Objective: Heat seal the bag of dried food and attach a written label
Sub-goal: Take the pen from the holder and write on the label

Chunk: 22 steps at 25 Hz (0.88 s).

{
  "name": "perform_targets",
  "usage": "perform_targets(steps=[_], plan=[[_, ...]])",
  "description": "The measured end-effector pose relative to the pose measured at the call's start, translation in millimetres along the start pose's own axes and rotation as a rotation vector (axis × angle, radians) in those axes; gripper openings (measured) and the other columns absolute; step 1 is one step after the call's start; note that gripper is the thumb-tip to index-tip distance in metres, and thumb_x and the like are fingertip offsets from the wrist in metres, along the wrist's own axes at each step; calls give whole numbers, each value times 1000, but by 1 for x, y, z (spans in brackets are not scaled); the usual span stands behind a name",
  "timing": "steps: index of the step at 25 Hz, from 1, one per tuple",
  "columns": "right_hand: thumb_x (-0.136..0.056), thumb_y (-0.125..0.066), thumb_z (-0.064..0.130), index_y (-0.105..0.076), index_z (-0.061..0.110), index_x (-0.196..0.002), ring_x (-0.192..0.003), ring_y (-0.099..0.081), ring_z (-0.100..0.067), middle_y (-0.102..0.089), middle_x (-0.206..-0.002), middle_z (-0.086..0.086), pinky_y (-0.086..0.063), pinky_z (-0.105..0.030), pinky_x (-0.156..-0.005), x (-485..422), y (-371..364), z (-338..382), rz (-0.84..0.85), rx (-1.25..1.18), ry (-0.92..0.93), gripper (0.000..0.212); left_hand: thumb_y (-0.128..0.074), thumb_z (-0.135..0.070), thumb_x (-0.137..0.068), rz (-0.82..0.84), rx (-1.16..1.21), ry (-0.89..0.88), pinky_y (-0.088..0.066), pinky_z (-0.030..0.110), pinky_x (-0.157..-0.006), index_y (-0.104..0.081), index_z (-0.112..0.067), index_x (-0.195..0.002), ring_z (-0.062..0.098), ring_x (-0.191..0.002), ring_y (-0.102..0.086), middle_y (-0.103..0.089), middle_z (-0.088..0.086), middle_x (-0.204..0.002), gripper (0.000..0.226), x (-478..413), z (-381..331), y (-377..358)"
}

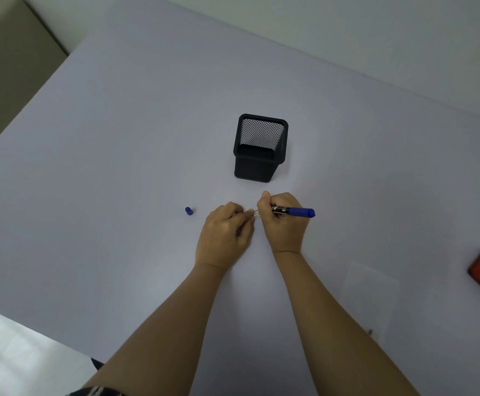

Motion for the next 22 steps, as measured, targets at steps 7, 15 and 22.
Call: perform_targets(steps=[7, 15, 22], plan=[[-83, -54, 20, -49, 0, -51, -45, -47, -24, -51, -49, -12, -46, -39, -44, 0, 1, 3, 3, 71, 69, 38, -62, -17, -83, -4, 12, 2, -48, 28, -60, -74, -6, -85, 21, -63, -57, -64, 7, -77, 16, -1, -2, 1], [-82, -53, 19, -47, 0, -49, -40, -45, -25, -49, -45, -12, -44, -38, -40, 0, 1, 7, -2, 77, 90, 38, -57, -20, -84, -3, 13, 6, -48, 28, -60, -74, -7, -84, 21, -63, -58, -64, 7, -77, 22, -1, -2, 3], [-82, -53, 19, -48, -1, -50, -40, -46, -26, -50, -45, -13, -45, -40, -40, 0, 1, 4, -24, 84, 72, 39, -58, -20, -84, 9, 1, 13, -49, 28, -61, -74, -8, -87, 21, -65, -58, -64, 7, -78, 20, 0, 0, 1]])
Point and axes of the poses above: each hand's wrist, its own x-axis away from the middle knuckle, its own y-axis out of the back of the hand, z = x × y, the point moved 4 cm from there along -x, towards the middle knuckle
